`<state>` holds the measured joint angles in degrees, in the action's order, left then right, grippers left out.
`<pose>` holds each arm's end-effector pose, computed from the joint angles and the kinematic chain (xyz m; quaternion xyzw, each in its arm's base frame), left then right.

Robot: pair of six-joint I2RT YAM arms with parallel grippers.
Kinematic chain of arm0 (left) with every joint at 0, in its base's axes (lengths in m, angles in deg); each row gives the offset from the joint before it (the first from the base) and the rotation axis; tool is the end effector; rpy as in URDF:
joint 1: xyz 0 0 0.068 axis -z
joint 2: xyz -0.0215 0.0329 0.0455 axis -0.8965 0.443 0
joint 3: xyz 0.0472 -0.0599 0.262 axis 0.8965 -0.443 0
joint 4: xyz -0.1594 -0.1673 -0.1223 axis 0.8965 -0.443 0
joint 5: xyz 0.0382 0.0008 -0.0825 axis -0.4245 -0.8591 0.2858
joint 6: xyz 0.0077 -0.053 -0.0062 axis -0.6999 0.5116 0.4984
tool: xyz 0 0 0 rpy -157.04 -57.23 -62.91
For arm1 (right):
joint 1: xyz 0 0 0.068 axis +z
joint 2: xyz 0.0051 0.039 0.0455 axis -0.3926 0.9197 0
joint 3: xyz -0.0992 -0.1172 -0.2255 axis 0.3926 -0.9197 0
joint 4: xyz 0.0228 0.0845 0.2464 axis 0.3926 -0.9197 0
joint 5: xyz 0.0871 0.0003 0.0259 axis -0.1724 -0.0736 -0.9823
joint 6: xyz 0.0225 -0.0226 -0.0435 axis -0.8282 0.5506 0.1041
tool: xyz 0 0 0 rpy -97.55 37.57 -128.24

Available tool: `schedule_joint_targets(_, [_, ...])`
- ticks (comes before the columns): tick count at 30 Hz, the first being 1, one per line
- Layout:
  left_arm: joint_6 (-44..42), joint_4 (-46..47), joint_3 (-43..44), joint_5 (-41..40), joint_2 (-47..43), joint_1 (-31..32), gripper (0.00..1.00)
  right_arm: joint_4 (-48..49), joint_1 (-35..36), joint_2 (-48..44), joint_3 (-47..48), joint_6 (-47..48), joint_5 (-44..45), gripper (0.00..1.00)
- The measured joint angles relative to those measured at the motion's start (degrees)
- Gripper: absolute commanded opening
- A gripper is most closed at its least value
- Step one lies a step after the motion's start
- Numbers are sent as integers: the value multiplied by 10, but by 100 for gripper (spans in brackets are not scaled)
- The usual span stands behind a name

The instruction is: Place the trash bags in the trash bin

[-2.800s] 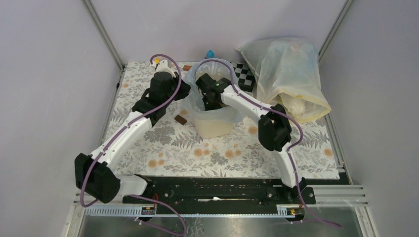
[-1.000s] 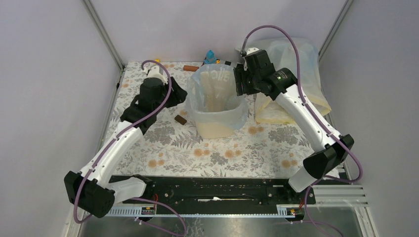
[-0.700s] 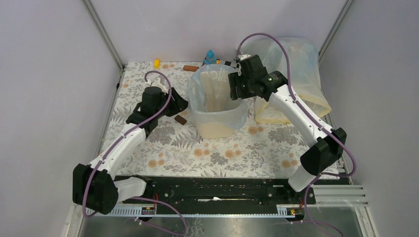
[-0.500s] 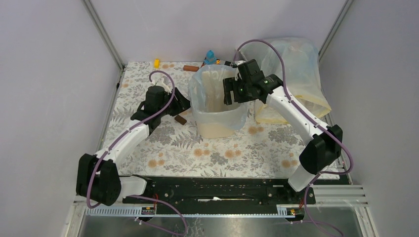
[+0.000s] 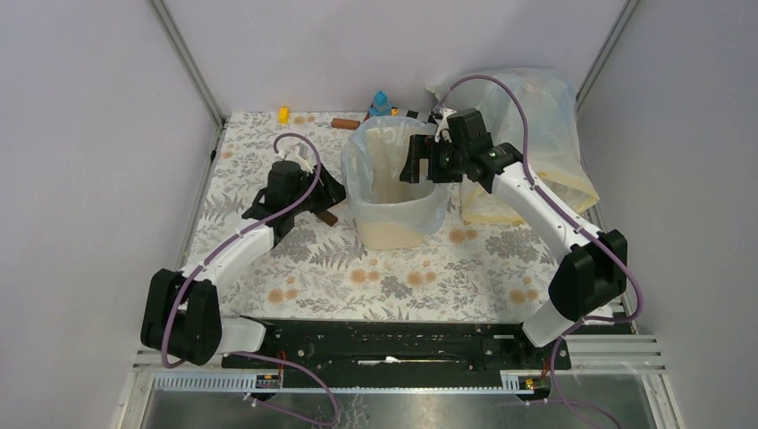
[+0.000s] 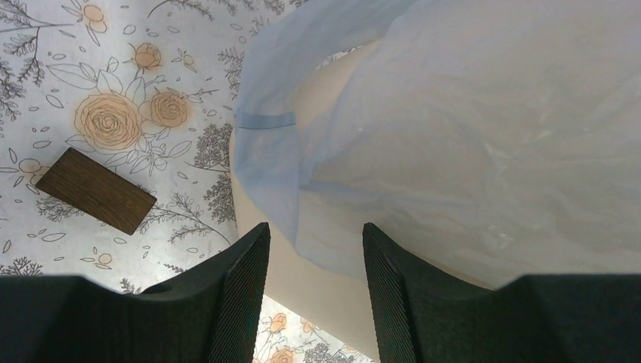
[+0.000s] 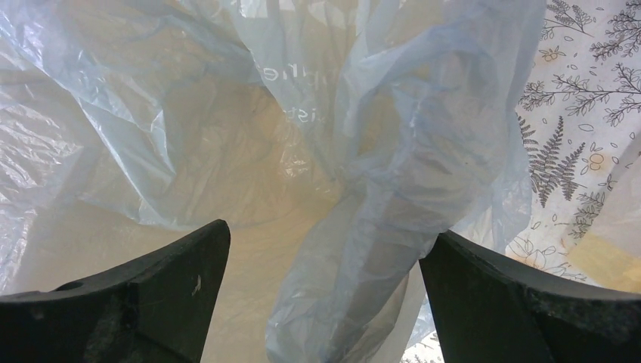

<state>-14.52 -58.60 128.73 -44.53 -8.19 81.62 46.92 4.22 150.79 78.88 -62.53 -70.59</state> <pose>0.2737 -0.0977 0.2554 -0.1170 0.8462 -0.3461 0.3878 0.3236 0.1770 0.3389 -0.1181 0.8772 0.2811 0.3710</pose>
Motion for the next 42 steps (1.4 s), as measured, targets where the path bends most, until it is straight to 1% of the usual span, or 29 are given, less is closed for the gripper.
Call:
schedule_joint_targets(9, [0,21,-30,-6,23,4,51,30,-4,-1,-13,-11,-8,100])
schedule_joint_targets(19, [-4,19,-42,-24,26,8,52,14,-2,-16,-7,-9,18,100])
schedule_joint_targets(25, [-7,-11,-41,-41,-16,2,53,8,-6,-80,-7,-9,68,100])
schedule_joint_targets(27, [-6,-21,-38,-42,-34,-12,53,13,-9,-111,-10,-10,90,97])
schedule_joint_targets(31, [0,-26,-37,-43,-58,-54,54,36,-28,-193,-57,-17,129,92])
schedule_joint_targets(34, [9,-21,-36,-39,-59,-75,59,53,-50,-248,-108,-27,149,85])
schedule_joint_targets(37, [19,-10,-28,-25,-40,-77,62,63,-64,-285,-159,-38,168,78])
schedule_joint_targets(39, [26,5,-20,-14,-20,-77,62,70,-69,-301,-195,-45,174,76])
schedule_joint_targets(42, [39,30,-15,4,12,-77,62,75,-73,-307,-240,-54,174,76])
